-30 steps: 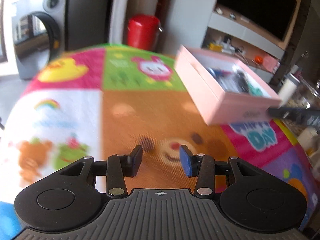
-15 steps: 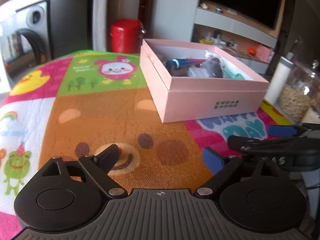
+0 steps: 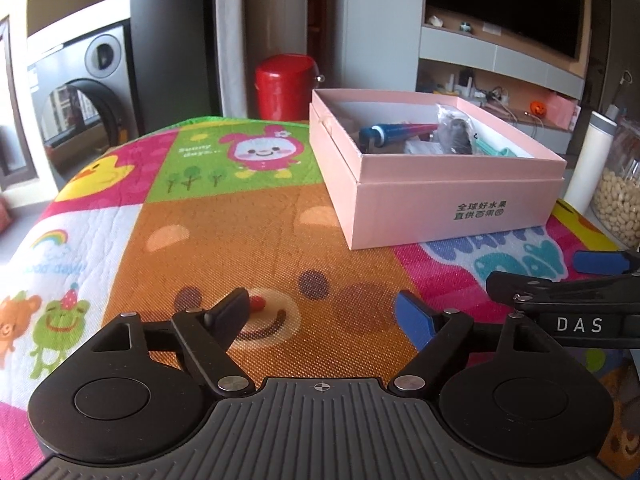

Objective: Organize rigid objects

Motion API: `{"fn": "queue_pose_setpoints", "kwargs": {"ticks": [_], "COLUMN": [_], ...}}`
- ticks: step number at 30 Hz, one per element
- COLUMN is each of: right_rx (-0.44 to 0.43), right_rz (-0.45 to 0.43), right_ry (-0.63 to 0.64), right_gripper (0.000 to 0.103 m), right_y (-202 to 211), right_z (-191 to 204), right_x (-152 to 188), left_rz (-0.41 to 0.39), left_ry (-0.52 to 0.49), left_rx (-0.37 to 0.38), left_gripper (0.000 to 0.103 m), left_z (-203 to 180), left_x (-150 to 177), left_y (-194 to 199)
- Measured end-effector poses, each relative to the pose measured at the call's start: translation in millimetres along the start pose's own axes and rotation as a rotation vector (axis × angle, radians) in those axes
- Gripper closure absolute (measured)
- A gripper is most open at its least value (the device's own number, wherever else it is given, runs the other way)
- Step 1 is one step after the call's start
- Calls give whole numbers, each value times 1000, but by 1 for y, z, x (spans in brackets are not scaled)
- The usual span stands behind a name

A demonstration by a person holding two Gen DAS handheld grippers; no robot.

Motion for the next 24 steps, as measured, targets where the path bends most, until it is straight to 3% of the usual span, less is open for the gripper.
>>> {"fn": "queue_pose_setpoints", "kwargs": {"ticks": [24], "right_rx": [5], "right_rz": [0], "right_ry": [8], "right_gripper": [3], "right_y": [0], "right_z": [-2], "right_x": [-1], "left_rz": [-3], "left_ry": [7], "left_rx": [-36], "left_gripper": [15], "left_z": [2], "left_x": [0], "left_y": [-1]}}
Point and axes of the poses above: each gripper's, at about its wrist camera, not at the fingertips, and y roughly against the way its jaws point, z to its left, x to its underside, the point moved 2 cm from there along -y, roughly the way its jaws point, and after that the axes turned 9 degrees about x, right-handed, at the moved point
